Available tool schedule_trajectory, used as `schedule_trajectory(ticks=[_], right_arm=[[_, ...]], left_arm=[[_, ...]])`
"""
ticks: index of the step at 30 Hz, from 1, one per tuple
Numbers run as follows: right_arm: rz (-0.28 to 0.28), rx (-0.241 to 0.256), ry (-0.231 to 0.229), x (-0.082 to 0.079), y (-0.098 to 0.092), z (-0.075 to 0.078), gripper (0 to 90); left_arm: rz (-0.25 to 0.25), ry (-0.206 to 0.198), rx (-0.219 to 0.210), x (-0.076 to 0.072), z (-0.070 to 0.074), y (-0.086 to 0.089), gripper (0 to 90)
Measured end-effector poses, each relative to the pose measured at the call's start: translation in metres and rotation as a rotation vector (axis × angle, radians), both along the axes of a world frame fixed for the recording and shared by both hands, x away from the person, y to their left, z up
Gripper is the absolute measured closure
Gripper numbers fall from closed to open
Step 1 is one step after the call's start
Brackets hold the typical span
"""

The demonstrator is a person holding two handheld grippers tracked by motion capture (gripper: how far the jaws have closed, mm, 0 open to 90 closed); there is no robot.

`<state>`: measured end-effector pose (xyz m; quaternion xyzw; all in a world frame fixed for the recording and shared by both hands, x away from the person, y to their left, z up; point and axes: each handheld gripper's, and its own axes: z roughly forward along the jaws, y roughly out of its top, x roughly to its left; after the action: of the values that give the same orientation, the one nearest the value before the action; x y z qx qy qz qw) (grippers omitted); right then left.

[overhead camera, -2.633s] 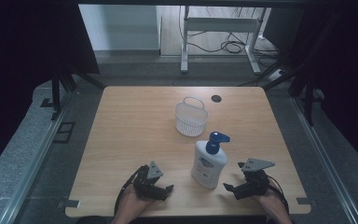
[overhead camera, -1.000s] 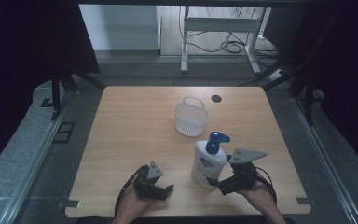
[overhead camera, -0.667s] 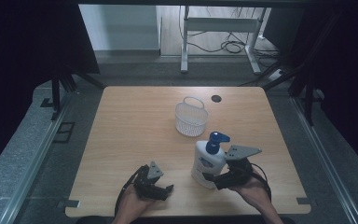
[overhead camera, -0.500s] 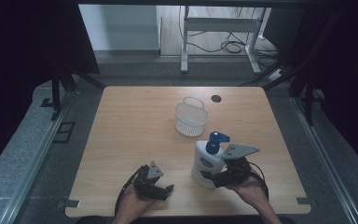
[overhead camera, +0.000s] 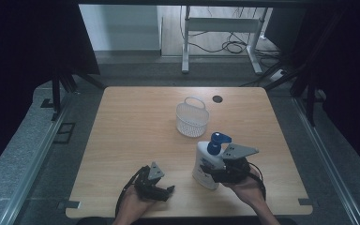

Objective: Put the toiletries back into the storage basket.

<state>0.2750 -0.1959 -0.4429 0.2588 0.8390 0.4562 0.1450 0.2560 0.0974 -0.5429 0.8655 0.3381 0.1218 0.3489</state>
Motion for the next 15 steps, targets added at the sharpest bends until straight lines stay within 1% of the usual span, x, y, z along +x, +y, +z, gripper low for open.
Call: schedule_trajectory(ticks=[6,12,15], right_arm=[[-0.006,-0.016,0.009,0.0,0.0008,0.0023,37.0],[0.001,0.003,0.033,0.0043,-0.0005,0.0053,37.1],[0.005,0.01,0.031,0.008,-0.0012,0.0096,37.1]], left_arm=[[0.0,0.0,0.0,0.0,0.0,0.0,12.1],[0.0,0.001,0.001,0.0,0.0001,0.0,12.1],[0.0,0.001,0.0,0.0,0.0001,0.0001,12.1]])
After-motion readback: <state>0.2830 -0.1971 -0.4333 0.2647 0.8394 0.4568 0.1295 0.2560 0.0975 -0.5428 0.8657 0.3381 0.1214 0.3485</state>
